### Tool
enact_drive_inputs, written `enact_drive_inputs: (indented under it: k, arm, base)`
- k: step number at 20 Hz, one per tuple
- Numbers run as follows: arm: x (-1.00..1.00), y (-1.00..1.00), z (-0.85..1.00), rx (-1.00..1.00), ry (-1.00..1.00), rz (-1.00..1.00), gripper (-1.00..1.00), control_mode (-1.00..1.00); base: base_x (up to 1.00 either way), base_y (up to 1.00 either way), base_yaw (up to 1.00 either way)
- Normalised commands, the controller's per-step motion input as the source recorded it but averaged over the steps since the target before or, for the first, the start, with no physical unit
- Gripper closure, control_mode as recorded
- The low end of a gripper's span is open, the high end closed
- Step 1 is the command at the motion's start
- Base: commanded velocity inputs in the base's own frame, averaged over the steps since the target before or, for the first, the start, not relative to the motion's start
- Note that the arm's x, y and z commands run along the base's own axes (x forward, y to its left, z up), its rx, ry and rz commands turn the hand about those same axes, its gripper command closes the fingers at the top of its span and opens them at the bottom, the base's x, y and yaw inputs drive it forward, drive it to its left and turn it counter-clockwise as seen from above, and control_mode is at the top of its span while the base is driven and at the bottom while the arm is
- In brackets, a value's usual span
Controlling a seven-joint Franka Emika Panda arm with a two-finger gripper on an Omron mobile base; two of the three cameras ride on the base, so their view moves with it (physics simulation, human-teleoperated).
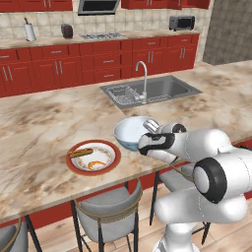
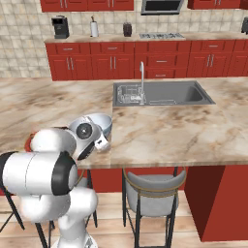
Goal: Take the smaller bowl and place it next to the appetizer plate on the dining counter , and place the larger bowl next to the plate with cooked food.
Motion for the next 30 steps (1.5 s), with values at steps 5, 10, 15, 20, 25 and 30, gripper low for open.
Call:
enact_drive_inputs:
  k: [5,10,15,20,25,30]
  arm:
    - [0.52,0.01,-0.37,0.0,0.0,0.0,1.0,-1.0]
    - [0.37,0.0,-0.27,0.0,0.0,0.0,1.0,-1.0]
    - [0.02,0.0,0.16,0.0,0.02,0.0,-1.0,-1.0]
    - [-0.45,-0.06,1.0,-0.03,0.12,0.02,-1.0,-1.0]
    - [-0.02,-0.01,1.0,-0.14,0.14,0.11,-1.0,-1.0]
    - [-0.36,-0.03,1.0,-0.16,0.21,0.14,-1.0,-1.0]
  base:
    - [0.0,0.0,0.0]
    - [0.0,0.0,0.0]
    - [0.0,0.0,0.0]
    - [0.0,0.0,0.0]
    - [0.0,0.0,0.0]
    - [0.0,0.0,0.0]
